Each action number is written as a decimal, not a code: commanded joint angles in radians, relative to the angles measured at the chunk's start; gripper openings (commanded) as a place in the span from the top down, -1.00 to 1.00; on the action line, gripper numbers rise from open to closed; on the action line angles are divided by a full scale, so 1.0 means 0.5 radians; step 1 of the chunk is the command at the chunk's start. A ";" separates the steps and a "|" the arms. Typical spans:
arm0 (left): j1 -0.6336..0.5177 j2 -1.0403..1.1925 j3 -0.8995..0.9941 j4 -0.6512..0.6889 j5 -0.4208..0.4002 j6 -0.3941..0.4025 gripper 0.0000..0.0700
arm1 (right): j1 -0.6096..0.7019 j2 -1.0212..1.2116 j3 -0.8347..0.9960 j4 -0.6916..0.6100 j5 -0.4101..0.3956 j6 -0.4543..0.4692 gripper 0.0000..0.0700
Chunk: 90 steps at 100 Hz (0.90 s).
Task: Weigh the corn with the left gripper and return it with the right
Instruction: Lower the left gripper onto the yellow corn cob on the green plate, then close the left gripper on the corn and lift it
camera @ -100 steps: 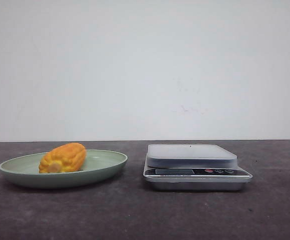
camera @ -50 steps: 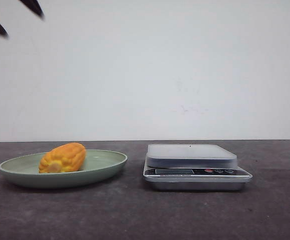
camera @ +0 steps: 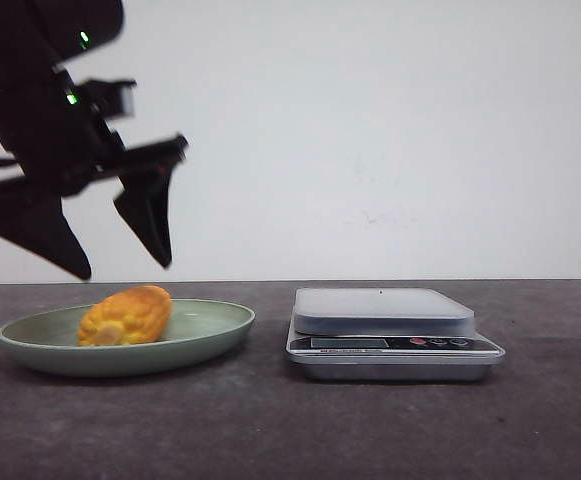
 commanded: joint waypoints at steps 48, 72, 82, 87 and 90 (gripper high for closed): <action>-0.054 0.190 0.021 -0.012 -0.014 -0.111 0.15 | 0.002 0.008 0.034 0.017 0.002 -0.034 -0.27; -0.054 0.191 0.021 -0.022 -0.013 -0.101 1.00 | 0.002 0.006 0.034 0.017 0.010 -0.037 -0.27; -0.055 0.174 0.023 -0.009 -0.013 -0.101 0.99 | 0.002 0.006 0.034 0.017 0.010 -0.037 -0.27; -0.059 0.146 0.023 0.001 -0.013 -0.102 0.99 | 0.002 0.006 0.034 0.015 0.010 -0.037 -0.27; -0.065 0.126 0.023 0.002 -0.013 -0.102 0.99 | 0.002 0.006 0.034 0.013 0.010 -0.040 -0.27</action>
